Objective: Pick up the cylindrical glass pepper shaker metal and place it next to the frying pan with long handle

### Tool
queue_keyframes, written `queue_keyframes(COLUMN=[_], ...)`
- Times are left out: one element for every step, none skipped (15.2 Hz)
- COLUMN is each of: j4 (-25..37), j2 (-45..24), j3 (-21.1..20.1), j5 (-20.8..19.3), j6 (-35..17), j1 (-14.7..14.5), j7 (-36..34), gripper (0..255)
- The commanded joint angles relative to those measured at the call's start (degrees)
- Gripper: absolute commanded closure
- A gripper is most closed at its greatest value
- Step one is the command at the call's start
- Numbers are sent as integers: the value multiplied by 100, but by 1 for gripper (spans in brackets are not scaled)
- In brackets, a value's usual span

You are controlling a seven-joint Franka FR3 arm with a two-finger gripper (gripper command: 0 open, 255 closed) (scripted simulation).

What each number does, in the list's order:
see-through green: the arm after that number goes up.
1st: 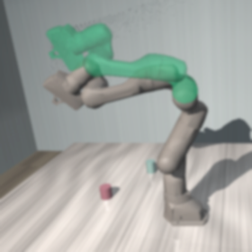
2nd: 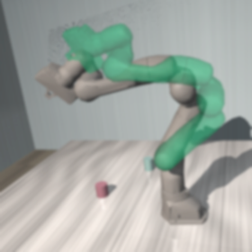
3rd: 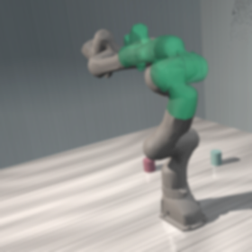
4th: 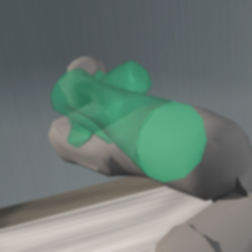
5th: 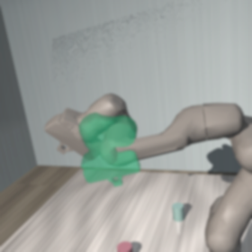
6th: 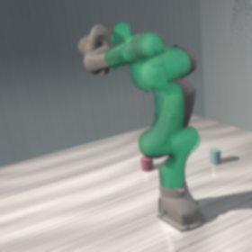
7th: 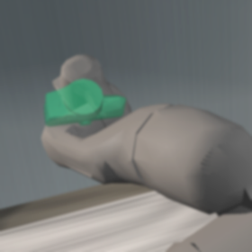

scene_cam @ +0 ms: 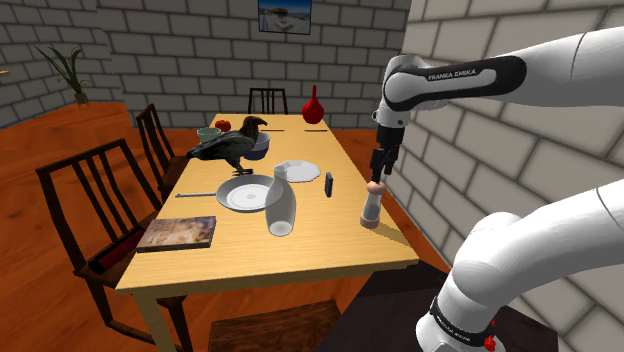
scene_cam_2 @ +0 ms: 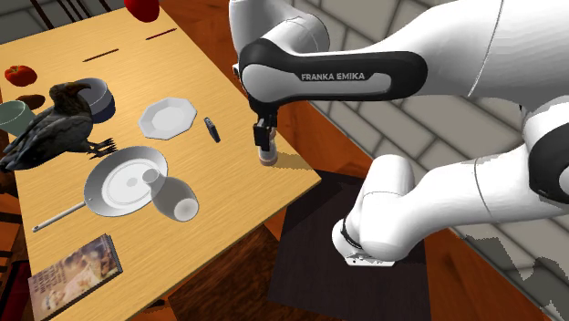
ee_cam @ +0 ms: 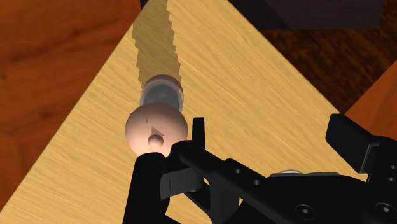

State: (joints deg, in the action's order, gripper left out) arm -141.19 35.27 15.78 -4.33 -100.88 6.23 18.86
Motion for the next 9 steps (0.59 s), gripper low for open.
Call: queue_keyframes(j4=[-38,-27,-8,19,53,96,147,148,87], j2=[-238,-370,-510,-658,-814,-977,-1148,-1153,-1175], j3=[258,379,500,622,745,868,990,992,1001], j5=[-95,-120,-137,-144,-141,-127,-99,-98,-96], j6=[-352,-507,-662,-816,-968,-1118,-1266,-1270,-1352], j1=[71,95,114,130,140,147,151,152,150], j7=[275,401,530,661,796,935,1080,1084,1089], gripper=[0,0,0,0,0,0,0,0,0])
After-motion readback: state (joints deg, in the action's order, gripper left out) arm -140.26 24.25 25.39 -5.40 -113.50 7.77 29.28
